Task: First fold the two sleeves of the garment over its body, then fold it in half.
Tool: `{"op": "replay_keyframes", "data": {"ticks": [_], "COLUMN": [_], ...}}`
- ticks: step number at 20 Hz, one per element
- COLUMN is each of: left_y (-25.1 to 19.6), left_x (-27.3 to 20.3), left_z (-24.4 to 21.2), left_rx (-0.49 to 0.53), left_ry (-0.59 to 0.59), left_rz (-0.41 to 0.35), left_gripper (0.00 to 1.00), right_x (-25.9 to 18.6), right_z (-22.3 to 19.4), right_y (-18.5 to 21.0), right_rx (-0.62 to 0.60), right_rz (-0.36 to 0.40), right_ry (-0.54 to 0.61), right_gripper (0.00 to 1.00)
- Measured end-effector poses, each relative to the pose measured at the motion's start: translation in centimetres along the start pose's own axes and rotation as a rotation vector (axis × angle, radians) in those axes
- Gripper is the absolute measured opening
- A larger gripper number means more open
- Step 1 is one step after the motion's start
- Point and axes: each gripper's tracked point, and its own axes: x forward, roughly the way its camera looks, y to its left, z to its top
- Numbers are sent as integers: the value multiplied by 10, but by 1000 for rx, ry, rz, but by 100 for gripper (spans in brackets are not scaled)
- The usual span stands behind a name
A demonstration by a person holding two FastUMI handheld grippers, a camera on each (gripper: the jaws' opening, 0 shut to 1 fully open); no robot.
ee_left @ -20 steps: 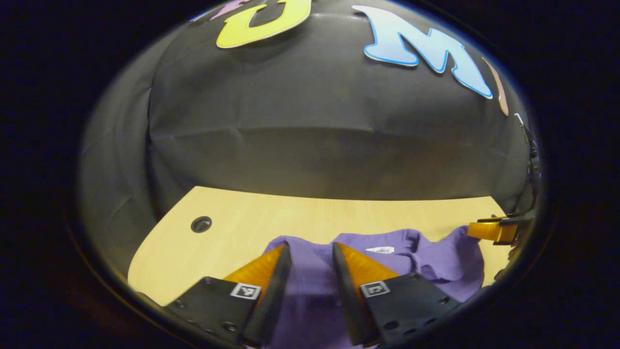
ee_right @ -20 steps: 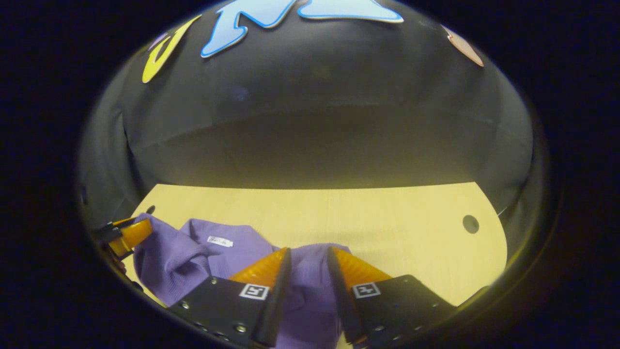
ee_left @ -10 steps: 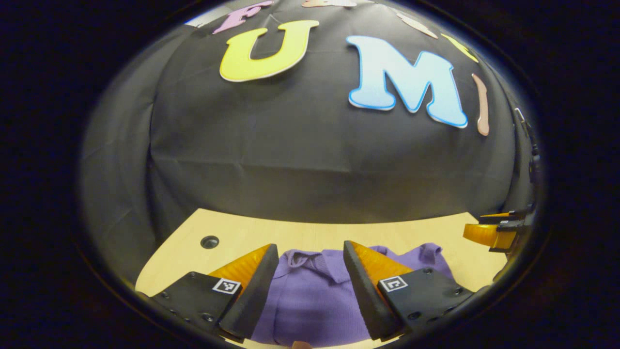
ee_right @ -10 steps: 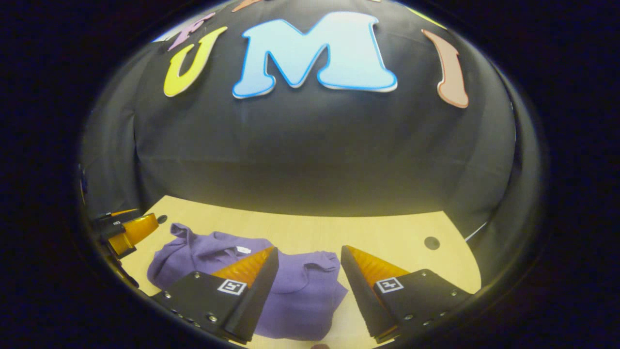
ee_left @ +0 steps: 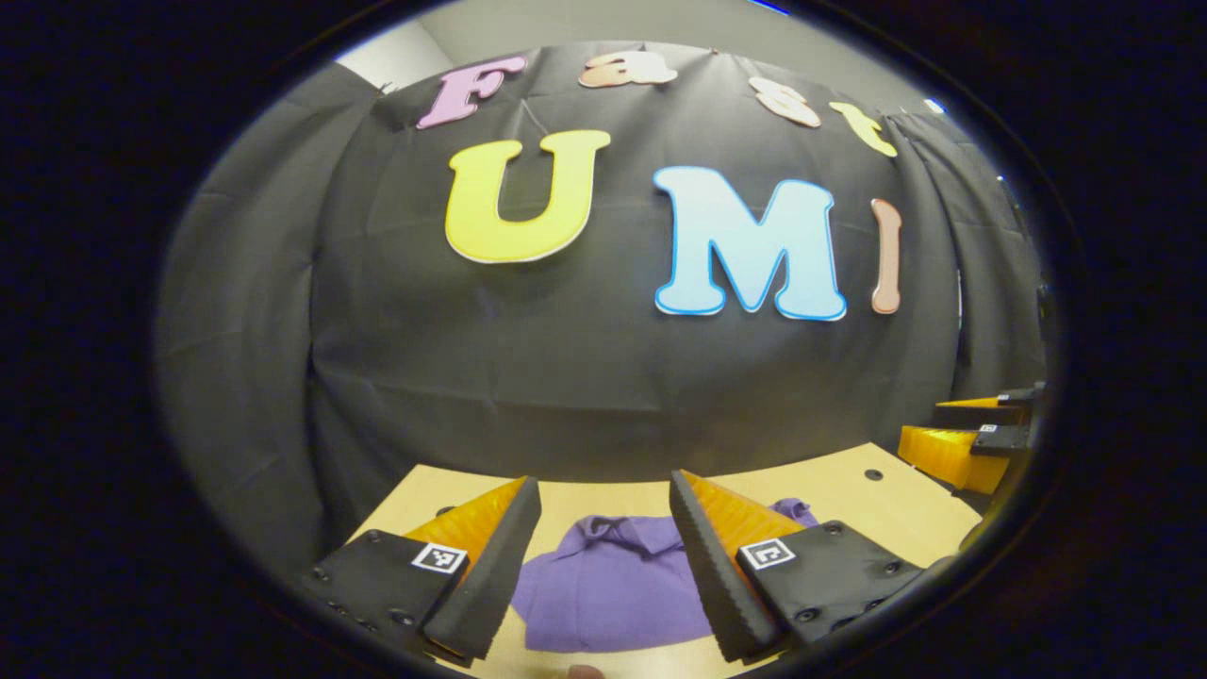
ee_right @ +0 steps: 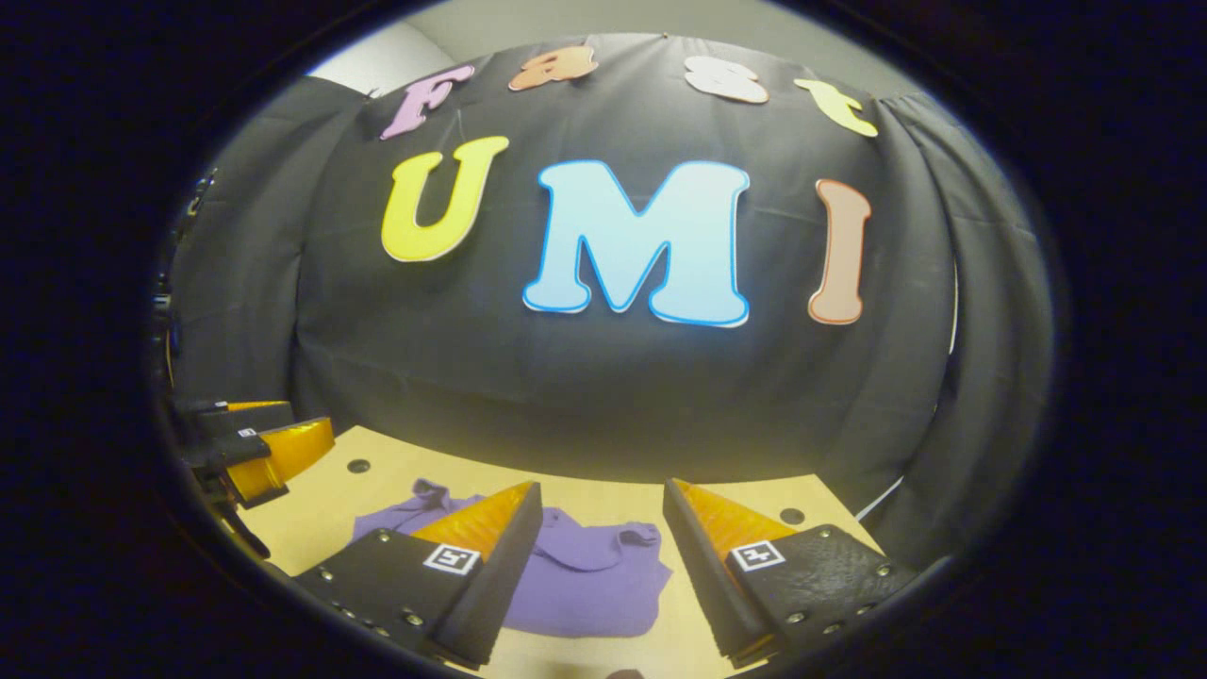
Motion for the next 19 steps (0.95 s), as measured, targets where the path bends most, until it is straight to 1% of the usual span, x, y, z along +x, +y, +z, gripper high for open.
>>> {"op": "replay_keyframes", "data": {"ticks": [2,5,7,9,12,15,19], "left_y": [3,1,2,-2,-14,-28,-43], "left_x": [-22,-52,-74,-87,-107,-126,-141], "left_z": [9,17,23,27,29,32,30], "left_rx": [14,1,-2,8,37,30,39], "left_ry": [-21,-55,-71,-87,-99,-117,-131], "left_rz": [-8,-27,-31,-30,-31,-29,-22], "left_gripper": [89,89,89,89,89,89,89], "right_x": [-24,-54,-73,-91,-111,-129,-142], "right_z": [7,14,18,19,18,17,14], "right_y": [7,8,4,2,-5,-15,-24], "right_rx": [15,31,10,-8,-26,-48,-64], "right_rz": [-15,-51,-82,-100,-114,-128,-131], "right_ry": [-27,-67,-98,-120,-133,-145,-167], "right_gripper": [82,82,82,82,82,82,82]}}
